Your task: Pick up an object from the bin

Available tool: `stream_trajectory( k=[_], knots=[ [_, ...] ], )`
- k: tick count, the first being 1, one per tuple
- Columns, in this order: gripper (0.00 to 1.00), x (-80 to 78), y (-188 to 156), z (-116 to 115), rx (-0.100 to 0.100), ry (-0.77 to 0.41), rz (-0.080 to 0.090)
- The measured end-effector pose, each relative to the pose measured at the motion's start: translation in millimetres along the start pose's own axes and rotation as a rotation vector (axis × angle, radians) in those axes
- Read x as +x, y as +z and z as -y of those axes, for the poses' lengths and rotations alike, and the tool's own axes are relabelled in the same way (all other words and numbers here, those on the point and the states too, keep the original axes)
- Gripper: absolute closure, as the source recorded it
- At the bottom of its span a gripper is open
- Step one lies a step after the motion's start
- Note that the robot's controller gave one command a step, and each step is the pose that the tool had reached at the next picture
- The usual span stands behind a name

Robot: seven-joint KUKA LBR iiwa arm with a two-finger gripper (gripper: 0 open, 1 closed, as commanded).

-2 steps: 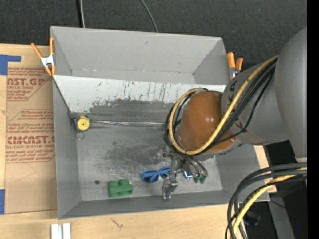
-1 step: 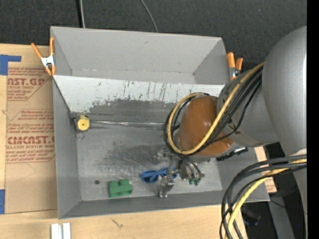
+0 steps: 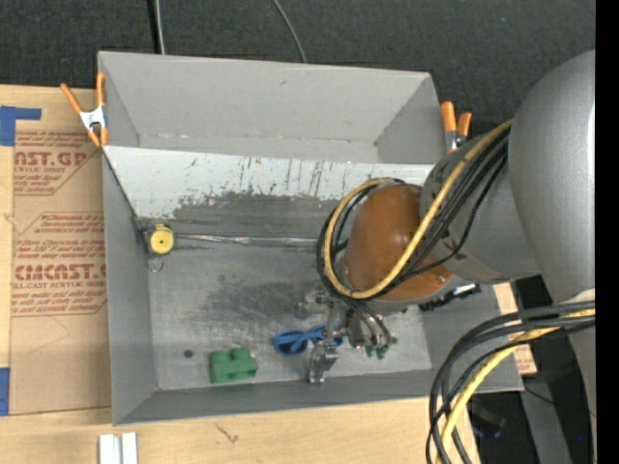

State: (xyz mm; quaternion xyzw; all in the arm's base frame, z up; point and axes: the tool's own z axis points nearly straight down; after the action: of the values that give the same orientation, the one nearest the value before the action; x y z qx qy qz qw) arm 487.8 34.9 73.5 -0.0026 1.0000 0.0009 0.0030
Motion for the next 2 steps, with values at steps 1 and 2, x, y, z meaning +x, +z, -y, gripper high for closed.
stream_trajectory(
  k=[1, 2],
  knots=[
    [1.0, 0.1, -1.5, 0.1, 0.0, 0.0, -0.004],
    [1.0, -1.8, -64.9, -0.7, 0.0, -0.001, 0.0]
  ],
)
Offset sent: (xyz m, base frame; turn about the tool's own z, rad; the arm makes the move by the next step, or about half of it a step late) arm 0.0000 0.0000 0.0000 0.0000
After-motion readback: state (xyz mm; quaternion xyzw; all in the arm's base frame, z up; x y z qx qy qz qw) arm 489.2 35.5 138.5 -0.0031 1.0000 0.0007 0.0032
